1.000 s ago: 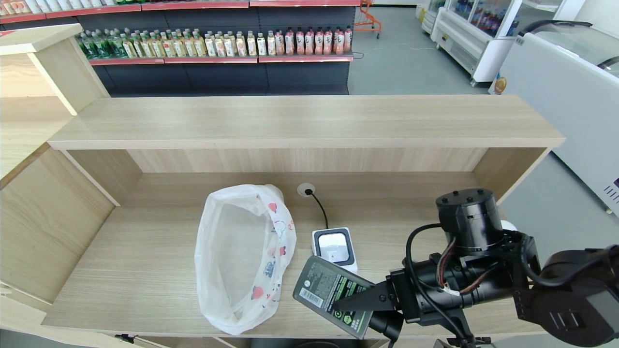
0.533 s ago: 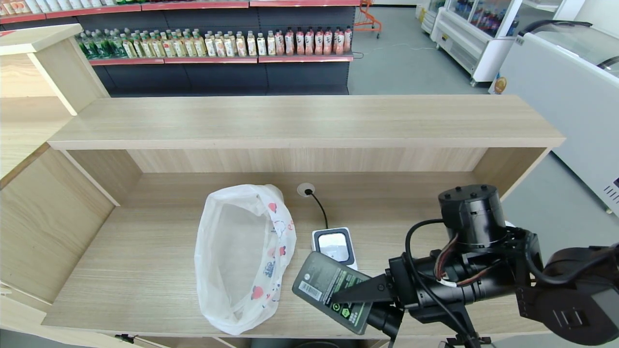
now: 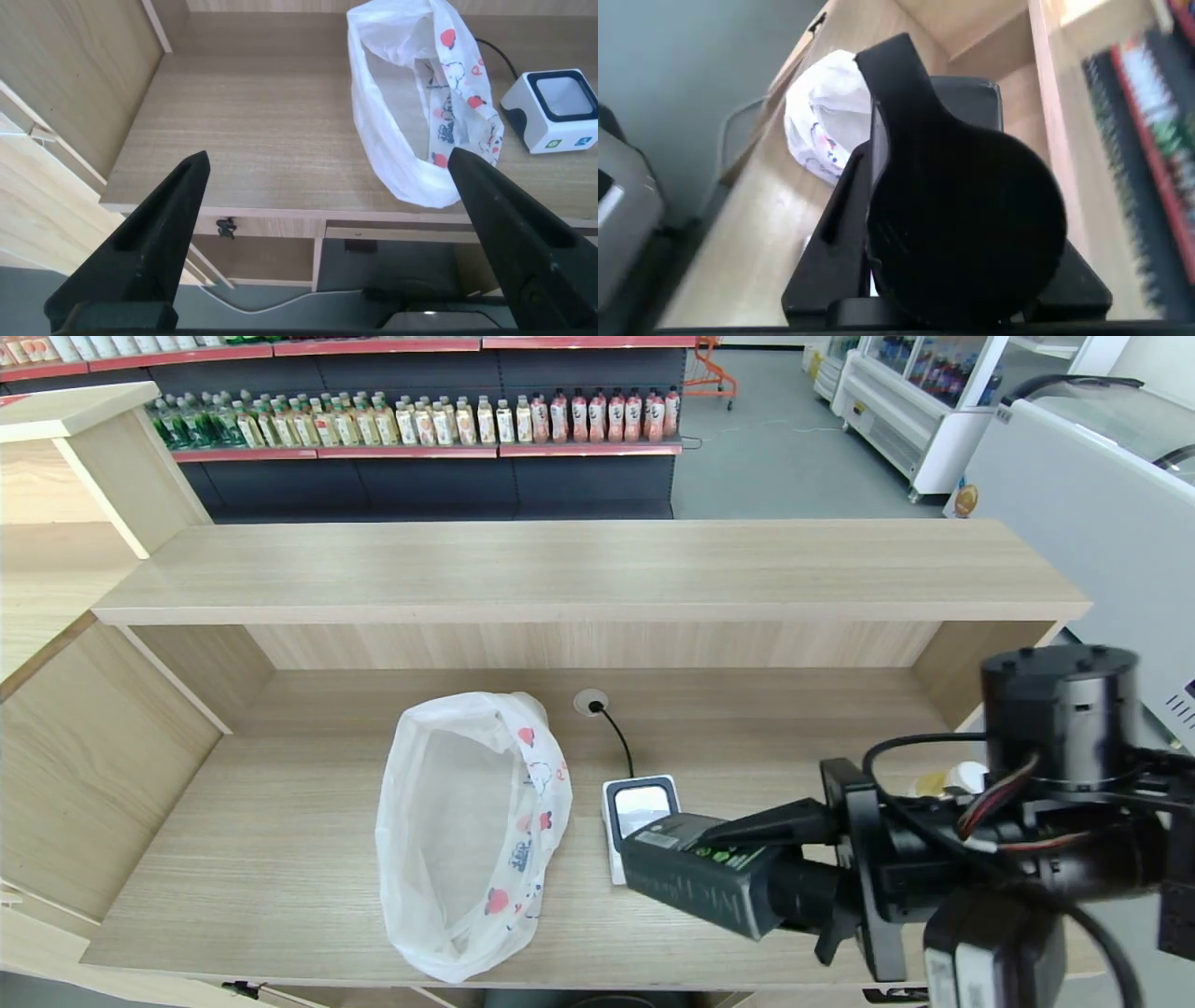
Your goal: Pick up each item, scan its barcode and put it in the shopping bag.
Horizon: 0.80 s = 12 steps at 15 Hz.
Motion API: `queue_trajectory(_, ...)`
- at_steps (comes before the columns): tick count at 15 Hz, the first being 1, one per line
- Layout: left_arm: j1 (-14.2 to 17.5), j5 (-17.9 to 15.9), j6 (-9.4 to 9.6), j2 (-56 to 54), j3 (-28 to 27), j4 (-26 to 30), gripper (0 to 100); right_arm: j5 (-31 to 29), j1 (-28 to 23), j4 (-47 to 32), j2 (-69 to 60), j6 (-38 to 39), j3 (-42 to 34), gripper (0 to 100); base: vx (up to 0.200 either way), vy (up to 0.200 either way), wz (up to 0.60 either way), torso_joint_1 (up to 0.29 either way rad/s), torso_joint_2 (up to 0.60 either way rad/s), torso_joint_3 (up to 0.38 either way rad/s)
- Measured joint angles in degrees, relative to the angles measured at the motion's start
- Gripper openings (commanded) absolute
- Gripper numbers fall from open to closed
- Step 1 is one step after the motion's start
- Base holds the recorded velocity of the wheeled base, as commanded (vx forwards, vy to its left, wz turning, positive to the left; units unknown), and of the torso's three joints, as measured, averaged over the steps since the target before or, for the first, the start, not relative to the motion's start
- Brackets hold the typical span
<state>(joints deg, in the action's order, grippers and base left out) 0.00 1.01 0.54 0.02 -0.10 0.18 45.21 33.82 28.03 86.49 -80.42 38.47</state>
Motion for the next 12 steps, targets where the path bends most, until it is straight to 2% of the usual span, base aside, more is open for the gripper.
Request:
queue_trajectory(2, 0.0, 0.0, 0.0, 0.0, 0.0, 0.0, 100, -5.95, -2.29, -0.39, -7.03, 24.89, -2.43, 0, 0.0, 0.0, 0.0, 0.0, 0.0, 0.0)
queue_trajectory(5, 0.0, 0.0, 0.0, 0.0, 0.0, 0.0, 100, -21.98, -4.72, -1.71, -16.18, 64.0, -7.28, 0, 0.0, 0.0, 0.0, 0.0, 0.0, 0.0)
queue_trajectory(7, 0.0, 0.02, 0.0, 0.0, 0.0, -0.02, 100, -28.61, -5.92, -4.55, -18.64, 87.04, -9.37, 0, 0.0, 0.0, 0.0, 0.0, 0.0, 0.0)
queue_trajectory(8, 0.0, 0.02, -0.02, 0.0, 0.0, -0.02, 100, -30.31, -6.62, -5.61, -18.55, 95.44, -9.98, 0, 0.0, 0.0, 0.0, 0.0, 0.0, 0.0)
queue_trajectory(9, 0.0, 0.0, 0.0, 0.0, 0.0, -0.02, 100, -31.5, -7.23, -6.33, -17.68, 100.54, -10.45, 0, 0.0, 0.0, 0.0, 0.0, 0.0, 0.0)
queue_trajectory(12, 0.0, 0.02, 0.0, 0.0, 0.02, -0.02, 100, -32.38, -8.07, -5.18, -12.98, 106.06, -10.01, 0, 0.0, 0.0, 0.0, 0.0, 0.0, 0.0)
